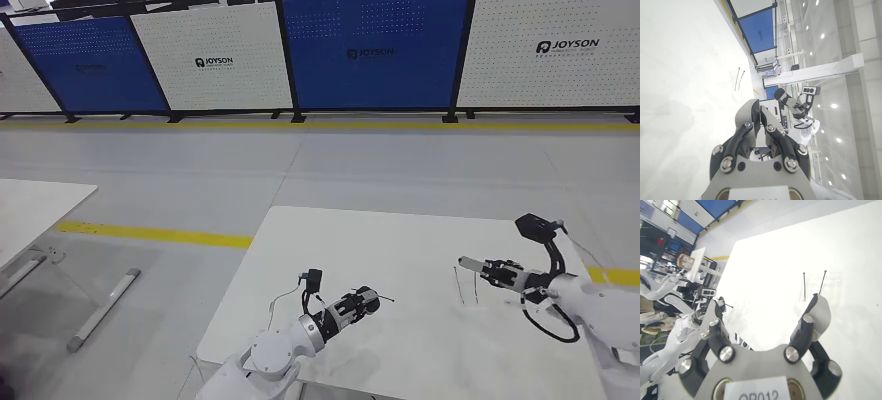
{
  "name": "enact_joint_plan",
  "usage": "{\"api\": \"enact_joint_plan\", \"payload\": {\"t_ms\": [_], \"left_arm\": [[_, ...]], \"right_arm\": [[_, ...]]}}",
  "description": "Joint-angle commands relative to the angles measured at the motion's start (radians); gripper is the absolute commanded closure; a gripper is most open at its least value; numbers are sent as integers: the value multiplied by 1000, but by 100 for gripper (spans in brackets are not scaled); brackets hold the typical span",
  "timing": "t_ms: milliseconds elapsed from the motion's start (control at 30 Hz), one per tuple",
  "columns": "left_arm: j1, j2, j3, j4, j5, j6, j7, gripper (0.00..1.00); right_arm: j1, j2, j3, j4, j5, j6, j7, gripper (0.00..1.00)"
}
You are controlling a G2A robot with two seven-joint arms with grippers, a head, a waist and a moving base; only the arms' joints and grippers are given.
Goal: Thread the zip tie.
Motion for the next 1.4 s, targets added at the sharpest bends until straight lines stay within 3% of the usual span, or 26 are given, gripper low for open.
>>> {"api": "enact_joint_plan", "payload": {"t_ms": [0,133,233,800,900,1000,1067,1233,1367], "left_arm": [[0,0,0,0,0,0,0,100],[0,0,0,0,0,0,0,100],[0,0,0,0,0,0,0,100],[0,0,0,0,0,0,0,100],[0,0,0,0,0,0,0,100],[0,0,0,0,0,0,0,100],[0,0,0,0,0,0,0,100],[0,0,0,0,0,0,0,100],[0,0,0,0,0,0,0,100]], "right_arm": [[41,-6,-48,49,-32,25,-5,0],[92,-17,-126,130,-111,78,-40,0],[109,-23,-151,167,-106,73,-44,0],[107,-23,-151,167,-107,69,-51,0],[113,-16,-163,165,-202,3,-50,0],[160,-13,-185,196,-268,-52,25,0],[201,-16,-206,234,-287,-66,55,0],[316,-39,-297,356,-289,-160,131,0],[379,-63,-373,444,-274,-173,175,0]]}}
